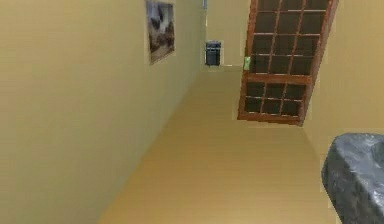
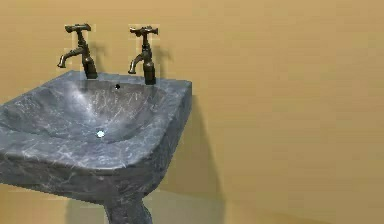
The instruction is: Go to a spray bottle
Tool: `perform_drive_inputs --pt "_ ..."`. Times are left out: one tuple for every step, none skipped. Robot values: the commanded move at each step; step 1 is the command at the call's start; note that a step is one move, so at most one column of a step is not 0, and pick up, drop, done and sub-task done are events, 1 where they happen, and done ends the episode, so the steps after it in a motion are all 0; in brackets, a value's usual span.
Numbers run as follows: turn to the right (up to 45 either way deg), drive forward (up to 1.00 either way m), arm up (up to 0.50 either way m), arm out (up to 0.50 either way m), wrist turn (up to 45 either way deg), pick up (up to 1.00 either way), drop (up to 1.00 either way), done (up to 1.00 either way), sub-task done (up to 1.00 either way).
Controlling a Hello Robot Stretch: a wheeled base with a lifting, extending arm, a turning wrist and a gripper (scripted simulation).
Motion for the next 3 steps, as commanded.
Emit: perform_drive_inputs --pt "3.0 0.0 0.0 0.0 0.0 0.0 0.0 0.0 0.0" --pt "-45.0 0.0 0.0 0.0 0.0 0.0 0.0 0.0 0.0" --pt "-45.0 0.0 0.0 0.0 0.0 0.0 0.0 0.0 0.0"
